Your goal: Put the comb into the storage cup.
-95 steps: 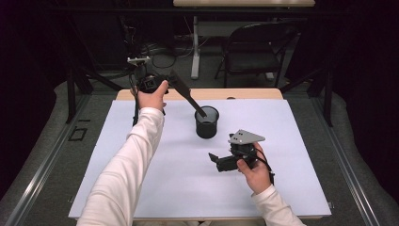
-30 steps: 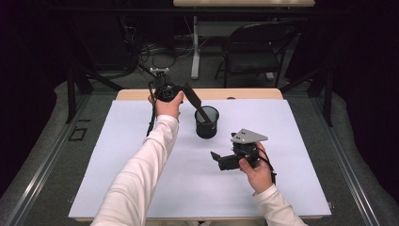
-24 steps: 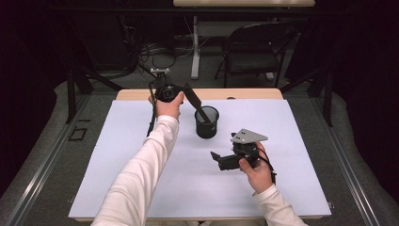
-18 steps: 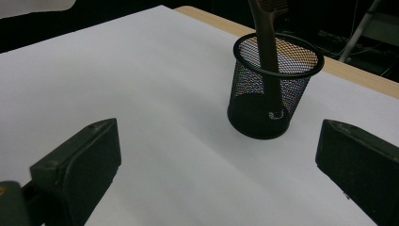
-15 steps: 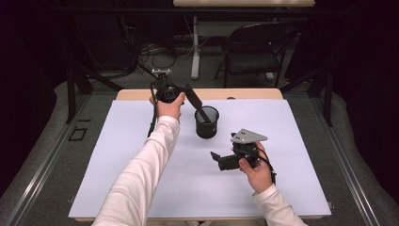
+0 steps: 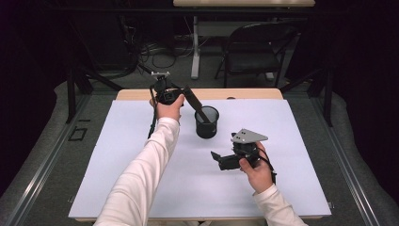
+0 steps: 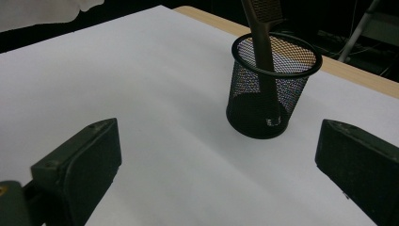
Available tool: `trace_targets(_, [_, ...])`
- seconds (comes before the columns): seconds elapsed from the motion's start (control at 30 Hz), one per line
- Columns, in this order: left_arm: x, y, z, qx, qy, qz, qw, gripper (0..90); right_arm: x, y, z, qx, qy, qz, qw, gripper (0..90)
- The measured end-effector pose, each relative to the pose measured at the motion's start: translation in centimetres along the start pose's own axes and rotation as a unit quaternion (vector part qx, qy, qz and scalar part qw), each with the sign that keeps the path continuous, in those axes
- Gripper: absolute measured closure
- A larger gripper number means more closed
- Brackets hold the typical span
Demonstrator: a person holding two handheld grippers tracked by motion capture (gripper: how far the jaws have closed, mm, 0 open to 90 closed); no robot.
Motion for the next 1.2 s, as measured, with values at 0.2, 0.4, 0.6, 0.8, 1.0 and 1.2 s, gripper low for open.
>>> trace_targets(0.2, [0.1, -0.2, 0.3, 0.002, 0.001, -0.002, 1.0000, 84.7, 0.0, 0.0, 0.0, 0.001, 0.000, 0.000, 1.0000, 0.7])
trace_targets(0.4, [0.4, -0.3, 0.3, 0.001, 0.001, -0.003, 1.0000, 84.7, 0.0, 0.0, 0.1, 0.001, 0.000, -0.001, 1.0000, 0.7])
trace_targets(0.6, [0.5, -0.4, 0.3, -0.002, 0.001, -0.008, 1.0000, 84.7, 0.1, 0.0, 0.1, 0.002, 0.000, -0.002, 1.0000, 0.7])
trace_targets(0.8, [0.8, -0.4, 0.3, -0.001, 0.003, -0.015, 0.9999, 84.3, 0.1, -0.1, 0.1, 0.004, 0.000, -0.002, 1.0000, 0.7])
trace_targets(1.0, [1.2, -0.5, 0.2, -0.001, 0.008, -0.017, 0.9998, 84.0, 0.1, -0.1, 0.2, 0.004, 0.001, -0.002, 1.0000, 0.7])
trace_targets(1.2, [1.6, -0.6, 0.1, -0.001, 0.011, -0.021, 0.9997, 82.6, 0.1, -0.1, 0.2, 0.004, 0.000, -0.004, 1.0000, 0.7])
Point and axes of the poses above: each handheld gripper's, and its own axes: z roughly forward along the jaws, y roughly out of its top, x roughly to its left, the point moved 2 cm from there along z, roughly forward along the jaws, and after that the axes turned 3 degrees about z, right-handed, at the moved point
